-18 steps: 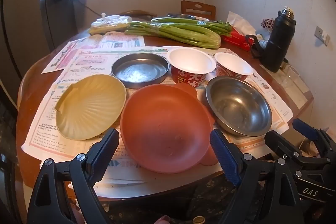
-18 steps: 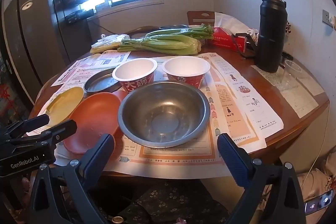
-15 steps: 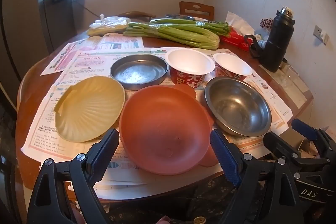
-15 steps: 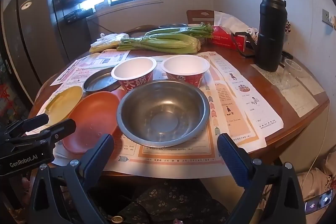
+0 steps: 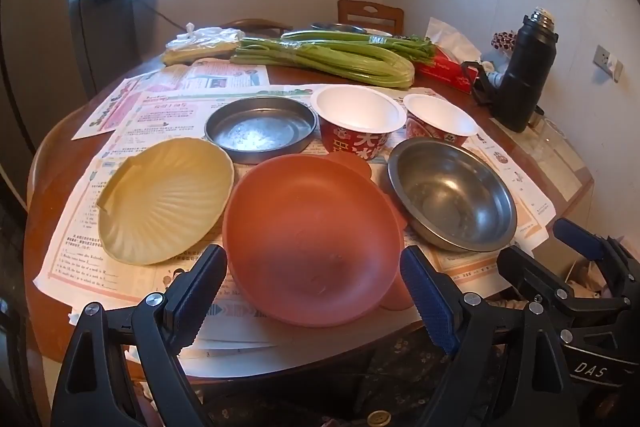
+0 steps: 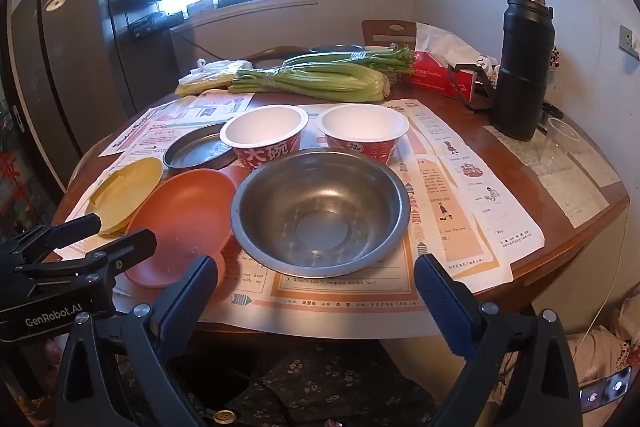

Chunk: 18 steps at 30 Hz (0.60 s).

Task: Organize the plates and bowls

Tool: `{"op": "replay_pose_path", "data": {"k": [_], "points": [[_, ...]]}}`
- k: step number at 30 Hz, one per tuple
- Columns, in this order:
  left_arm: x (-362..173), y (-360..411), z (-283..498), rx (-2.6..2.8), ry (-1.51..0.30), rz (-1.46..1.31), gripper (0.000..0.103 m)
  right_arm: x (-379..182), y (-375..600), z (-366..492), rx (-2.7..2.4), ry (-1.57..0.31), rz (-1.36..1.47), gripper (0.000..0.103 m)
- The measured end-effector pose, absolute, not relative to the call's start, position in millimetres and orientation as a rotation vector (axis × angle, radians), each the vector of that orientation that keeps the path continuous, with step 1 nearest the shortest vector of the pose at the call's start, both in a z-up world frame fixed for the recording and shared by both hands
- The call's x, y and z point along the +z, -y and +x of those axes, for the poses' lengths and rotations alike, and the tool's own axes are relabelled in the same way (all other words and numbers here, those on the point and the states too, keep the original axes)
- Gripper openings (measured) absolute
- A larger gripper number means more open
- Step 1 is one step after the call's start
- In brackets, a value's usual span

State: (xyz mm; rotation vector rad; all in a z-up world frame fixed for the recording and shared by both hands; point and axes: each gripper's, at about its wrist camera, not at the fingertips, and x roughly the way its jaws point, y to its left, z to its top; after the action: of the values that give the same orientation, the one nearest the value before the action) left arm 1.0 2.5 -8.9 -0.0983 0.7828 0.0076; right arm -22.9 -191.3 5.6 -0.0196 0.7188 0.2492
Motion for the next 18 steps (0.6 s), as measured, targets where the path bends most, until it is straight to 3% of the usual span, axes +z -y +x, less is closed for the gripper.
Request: {"op": "replay_pose_path", "data": {"k": [18], "points": [[-6.5,-3.4,-2.3,0.01,-0.776,-0.095,0.089,10.3,192.0,-26.7,0.256,-0.708,-0.028,0.099]]}}
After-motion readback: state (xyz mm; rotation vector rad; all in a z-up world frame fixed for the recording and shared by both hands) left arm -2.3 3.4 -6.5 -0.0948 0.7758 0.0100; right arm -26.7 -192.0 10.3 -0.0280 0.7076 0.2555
